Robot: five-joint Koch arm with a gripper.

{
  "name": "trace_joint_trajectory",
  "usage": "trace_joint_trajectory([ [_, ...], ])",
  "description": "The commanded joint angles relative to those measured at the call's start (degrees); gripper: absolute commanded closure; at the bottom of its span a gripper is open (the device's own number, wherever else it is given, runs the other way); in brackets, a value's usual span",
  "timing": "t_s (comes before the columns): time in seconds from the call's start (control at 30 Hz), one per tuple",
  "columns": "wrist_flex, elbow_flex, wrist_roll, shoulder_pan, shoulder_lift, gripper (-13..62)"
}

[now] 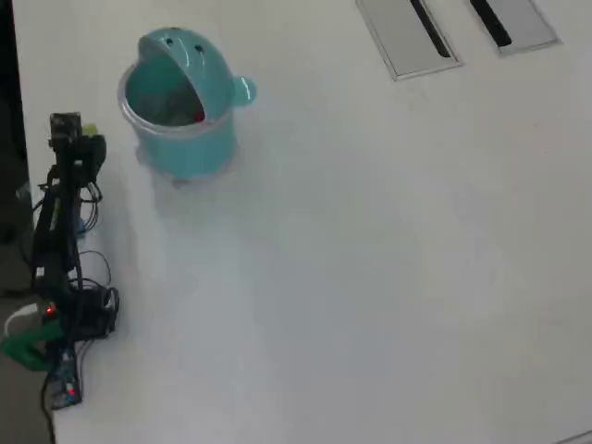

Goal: Grasp RGB lego blocks and put them in the bin one by one.

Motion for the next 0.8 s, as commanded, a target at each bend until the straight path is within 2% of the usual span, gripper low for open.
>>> trace_joint_trajectory([
  [0.0, -1.14, -3.6, 0.0, 0.35, 3.34, 39.4],
  [0.2, -1.23, -7.65, -0.09, 1.14, 5.45, 39.5],
  [0.3, -0.35, -20.57, -0.18, 4.04, 4.66, 39.5],
  [0.43, 1.49, -27.16, -0.26, 5.98, 3.16, 39.5],
  [0.77, -0.79, -36.12, -0.79, 11.87, -8.79, 39.5],
])
